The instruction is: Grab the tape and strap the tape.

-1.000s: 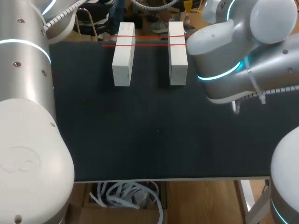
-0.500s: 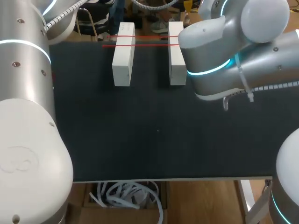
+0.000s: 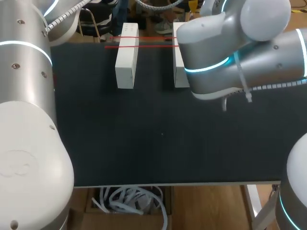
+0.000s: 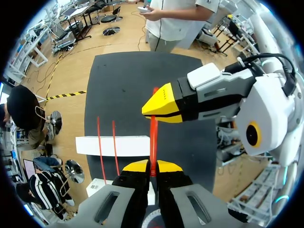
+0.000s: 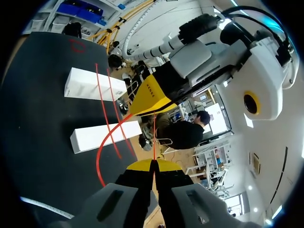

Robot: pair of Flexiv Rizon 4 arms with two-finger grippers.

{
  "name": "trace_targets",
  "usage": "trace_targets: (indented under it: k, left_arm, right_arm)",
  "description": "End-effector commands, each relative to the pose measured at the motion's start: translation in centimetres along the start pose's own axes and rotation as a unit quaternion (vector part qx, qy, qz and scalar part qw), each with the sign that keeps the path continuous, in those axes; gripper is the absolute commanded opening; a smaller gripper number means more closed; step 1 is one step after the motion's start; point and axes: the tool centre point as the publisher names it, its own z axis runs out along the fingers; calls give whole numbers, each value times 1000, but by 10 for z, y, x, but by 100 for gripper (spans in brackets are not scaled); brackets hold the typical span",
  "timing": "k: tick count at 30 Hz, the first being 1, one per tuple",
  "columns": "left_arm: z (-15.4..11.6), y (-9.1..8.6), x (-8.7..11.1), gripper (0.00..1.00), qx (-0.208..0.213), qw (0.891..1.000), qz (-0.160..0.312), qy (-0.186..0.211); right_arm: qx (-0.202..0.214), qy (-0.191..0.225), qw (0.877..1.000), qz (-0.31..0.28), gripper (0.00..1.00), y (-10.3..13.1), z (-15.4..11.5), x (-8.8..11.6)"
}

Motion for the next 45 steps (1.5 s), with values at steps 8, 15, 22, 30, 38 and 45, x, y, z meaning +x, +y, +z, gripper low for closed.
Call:
trace_targets:
  k: [8,15,22,30,38,45]
  left_arm:
    - [-1,-1,-2,0,-2,1000,-1,3]
    - [-1,-1,-2,0,-2,1000,-1,3]
    - [-1,-1,-2,0,-2,1000,-1,3]
    - [-1,-1,-2,0,-2,1000,-1,3]
    - [-1,-1,-2,0,-2,1000,-1,3]
    - [-1,-1,-2,0,-2,1000,-1,3]
  right_arm:
    - [16,12,1000,-13,0,6,0,-2]
    - [23,18,999,-31,0,8,1,-1]
    - [19,22,999,-35,0,12,2,2]
    - [16,20,999,-42,0,16,2,1]
    - [21,17,999,-47,0,14,-3,-1]
    - [27,14,998,-49,0,10,-3,-3]
